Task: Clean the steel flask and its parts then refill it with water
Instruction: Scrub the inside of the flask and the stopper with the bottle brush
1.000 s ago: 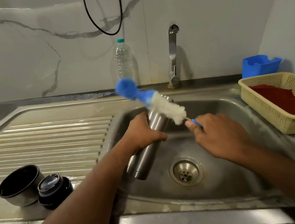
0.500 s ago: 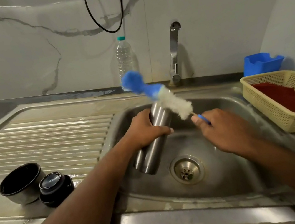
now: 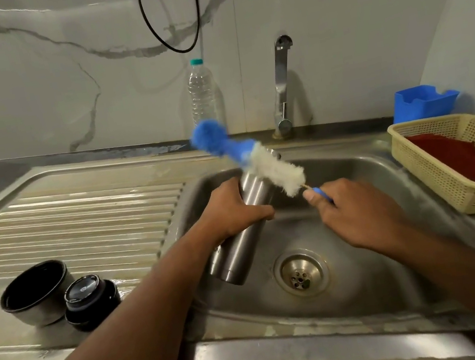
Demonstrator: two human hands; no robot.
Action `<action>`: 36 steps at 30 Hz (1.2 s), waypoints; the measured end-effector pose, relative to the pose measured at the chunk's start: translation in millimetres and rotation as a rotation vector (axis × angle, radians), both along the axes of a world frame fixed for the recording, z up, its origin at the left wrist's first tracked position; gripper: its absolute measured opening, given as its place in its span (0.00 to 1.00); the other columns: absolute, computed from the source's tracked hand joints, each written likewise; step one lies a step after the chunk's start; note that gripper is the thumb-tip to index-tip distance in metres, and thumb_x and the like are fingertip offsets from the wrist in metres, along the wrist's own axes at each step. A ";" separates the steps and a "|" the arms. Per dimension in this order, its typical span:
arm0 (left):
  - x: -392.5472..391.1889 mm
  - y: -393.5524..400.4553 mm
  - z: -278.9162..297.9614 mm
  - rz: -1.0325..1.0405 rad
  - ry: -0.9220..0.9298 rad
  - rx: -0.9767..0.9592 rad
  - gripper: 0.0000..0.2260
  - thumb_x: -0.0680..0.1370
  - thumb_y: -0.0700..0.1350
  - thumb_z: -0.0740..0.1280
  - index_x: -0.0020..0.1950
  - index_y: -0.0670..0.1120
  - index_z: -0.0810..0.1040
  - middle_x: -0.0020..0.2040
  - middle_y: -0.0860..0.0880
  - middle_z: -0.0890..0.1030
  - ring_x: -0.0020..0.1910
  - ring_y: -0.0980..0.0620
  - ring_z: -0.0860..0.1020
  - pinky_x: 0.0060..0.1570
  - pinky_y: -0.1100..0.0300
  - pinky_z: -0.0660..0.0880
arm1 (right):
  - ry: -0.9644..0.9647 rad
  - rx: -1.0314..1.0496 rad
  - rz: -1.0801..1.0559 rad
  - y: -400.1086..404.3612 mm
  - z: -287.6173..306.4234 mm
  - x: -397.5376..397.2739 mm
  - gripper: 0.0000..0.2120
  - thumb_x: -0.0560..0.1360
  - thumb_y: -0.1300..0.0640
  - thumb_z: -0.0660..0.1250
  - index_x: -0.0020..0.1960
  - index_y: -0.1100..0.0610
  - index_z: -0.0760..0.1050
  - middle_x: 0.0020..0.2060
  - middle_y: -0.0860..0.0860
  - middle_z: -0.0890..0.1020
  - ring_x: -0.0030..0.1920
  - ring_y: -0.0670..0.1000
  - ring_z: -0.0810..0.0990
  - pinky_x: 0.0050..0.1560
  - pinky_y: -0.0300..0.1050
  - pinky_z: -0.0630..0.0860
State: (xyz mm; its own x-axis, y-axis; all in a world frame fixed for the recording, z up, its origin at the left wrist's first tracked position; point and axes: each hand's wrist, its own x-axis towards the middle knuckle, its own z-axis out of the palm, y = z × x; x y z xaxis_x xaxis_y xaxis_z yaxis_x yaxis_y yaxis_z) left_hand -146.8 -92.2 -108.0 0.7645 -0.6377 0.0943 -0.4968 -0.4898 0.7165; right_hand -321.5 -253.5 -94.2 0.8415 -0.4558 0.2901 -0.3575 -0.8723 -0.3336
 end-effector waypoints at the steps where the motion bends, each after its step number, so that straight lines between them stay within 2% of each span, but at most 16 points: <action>1: 0.4 0.1 0.9 0.008 -0.012 0.006 0.27 0.67 0.53 0.83 0.59 0.48 0.75 0.50 0.52 0.80 0.48 0.54 0.79 0.43 0.61 0.77 | -0.026 0.037 -0.024 -2.7 1.3 0.1 0.25 0.84 0.38 0.55 0.35 0.52 0.70 0.28 0.49 0.76 0.32 0.52 0.76 0.35 0.50 0.74; 3: 1.5 0.1 1.0 0.013 -0.028 0.018 0.27 0.66 0.54 0.83 0.59 0.47 0.76 0.51 0.51 0.81 0.48 0.53 0.80 0.45 0.58 0.80 | -0.036 0.038 -0.010 -2.9 -1.1 -0.1 0.25 0.84 0.39 0.55 0.35 0.53 0.69 0.28 0.49 0.76 0.31 0.51 0.76 0.35 0.49 0.71; 5: 0.4 0.3 0.2 0.008 -0.024 0.017 0.26 0.68 0.53 0.82 0.59 0.48 0.74 0.50 0.51 0.79 0.47 0.55 0.79 0.43 0.62 0.77 | 0.018 -0.019 0.049 6.2 -3.2 -1.0 0.24 0.84 0.39 0.56 0.35 0.52 0.70 0.28 0.49 0.76 0.32 0.51 0.76 0.35 0.51 0.74; 7: -0.3 0.1 -0.5 0.000 -0.011 0.004 0.28 0.68 0.51 0.83 0.61 0.49 0.73 0.52 0.51 0.79 0.48 0.55 0.78 0.43 0.63 0.76 | 0.018 -0.032 0.018 6.8 -0.5 -0.1 0.24 0.84 0.39 0.56 0.36 0.52 0.71 0.29 0.49 0.76 0.32 0.52 0.77 0.36 0.51 0.75; 10: 0.6 -1.3 2.3 -0.013 0.005 -0.016 0.32 0.67 0.50 0.83 0.65 0.47 0.74 0.55 0.48 0.80 0.52 0.50 0.80 0.53 0.52 0.82 | -0.067 0.040 -0.030 -2.4 -0.2 1.1 0.25 0.84 0.38 0.55 0.35 0.53 0.70 0.28 0.49 0.76 0.31 0.52 0.76 0.34 0.49 0.71; 12: 0.0 -2.4 4.0 -0.043 0.039 -0.019 0.28 0.70 0.48 0.81 0.64 0.47 0.72 0.55 0.48 0.80 0.52 0.49 0.81 0.55 0.51 0.82 | -0.034 0.009 0.013 0.3 -3.9 0.5 0.25 0.84 0.39 0.56 0.34 0.53 0.70 0.27 0.50 0.76 0.30 0.50 0.76 0.33 0.48 0.68; 14: -1.4 -3.2 3.6 -0.065 0.059 -0.020 0.24 0.72 0.46 0.79 0.62 0.48 0.71 0.54 0.48 0.79 0.51 0.50 0.80 0.54 0.53 0.82 | 0.008 -0.019 0.009 0.7 -4.6 1.5 0.25 0.84 0.38 0.56 0.35 0.52 0.71 0.28 0.49 0.76 0.30 0.50 0.76 0.32 0.48 0.70; 16: -0.4 -3.7 3.1 -0.060 0.041 -0.016 0.25 0.70 0.48 0.80 0.62 0.47 0.73 0.53 0.48 0.80 0.51 0.49 0.80 0.53 0.52 0.81 | -0.028 0.035 -0.031 -6.1 -2.2 2.3 0.26 0.82 0.35 0.53 0.34 0.51 0.70 0.28 0.49 0.75 0.31 0.52 0.76 0.35 0.50 0.74; 20: 1.5 -3.2 0.8 -0.027 -0.013 0.000 0.27 0.66 0.52 0.83 0.60 0.46 0.77 0.51 0.48 0.81 0.49 0.49 0.81 0.50 0.53 0.81 | -0.059 0.025 -0.002 -7.3 -7.9 2.0 0.26 0.83 0.37 0.55 0.33 0.53 0.68 0.26 0.49 0.74 0.29 0.52 0.74 0.33 0.50 0.71; 25: -1.0 -1.4 2.5 0.007 -0.058 0.018 0.28 0.66 0.53 0.84 0.60 0.45 0.77 0.52 0.48 0.81 0.51 0.49 0.80 0.52 0.51 0.81 | -0.051 0.038 -0.032 -7.9 -4.9 1.6 0.26 0.83 0.37 0.54 0.34 0.52 0.68 0.28 0.49 0.74 0.32 0.53 0.75 0.35 0.50 0.72; 28: -1.6 -1.0 1.3 0.006 -0.078 0.032 0.28 0.68 0.50 0.83 0.62 0.45 0.76 0.53 0.50 0.78 0.51 0.51 0.78 0.47 0.59 0.78 | 0.023 -0.062 0.033 4.9 -6.5 1.1 0.25 0.84 0.38 0.55 0.36 0.52 0.70 0.30 0.48 0.76 0.33 0.53 0.77 0.36 0.51 0.75; 31: -1.0 -1.2 2.4 -0.003 -0.112 0.068 0.27 0.67 0.52 0.84 0.58 0.45 0.76 0.51 0.49 0.78 0.48 0.50 0.78 0.43 0.59 0.76 | -0.026 -0.023 -0.071 -2.2 2.0 0.2 0.24 0.84 0.38 0.54 0.37 0.52 0.69 0.31 0.48 0.76 0.36 0.55 0.78 0.40 0.53 0.77; 33: -0.7 -0.6 1.7 -0.014 -0.132 0.085 0.26 0.67 0.52 0.83 0.57 0.46 0.76 0.49 0.50 0.78 0.47 0.52 0.77 0.40 0.62 0.73 | -0.039 -0.017 -0.067 -2.3 -0.7 -0.5 0.24 0.84 0.38 0.54 0.36 0.52 0.69 0.31 0.49 0.76 0.36 0.56 0.78 0.39 0.52 0.76; 36: -0.4 0.3 -0.4 0.003 -0.133 0.064 0.26 0.68 0.52 0.83 0.58 0.48 0.73 0.48 0.53 0.77 0.47 0.55 0.77 0.39 0.66 0.70 | 0.040 -0.075 0.007 10.2 -3.9 -1.0 0.23 0.84 0.39 0.55 0.37 0.52 0.70 0.31 0.47 0.77 0.34 0.52 0.77 0.35 0.48 0.71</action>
State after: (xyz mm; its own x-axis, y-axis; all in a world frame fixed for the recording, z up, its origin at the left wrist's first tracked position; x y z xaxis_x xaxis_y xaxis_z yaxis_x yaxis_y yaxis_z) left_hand -147.2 -91.9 -108.4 0.7499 -0.6434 0.1538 -0.5836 -0.5340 0.6117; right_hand -322.5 -243.3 -98.1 0.8559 -0.4285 0.2894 -0.3633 -0.8967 -0.2529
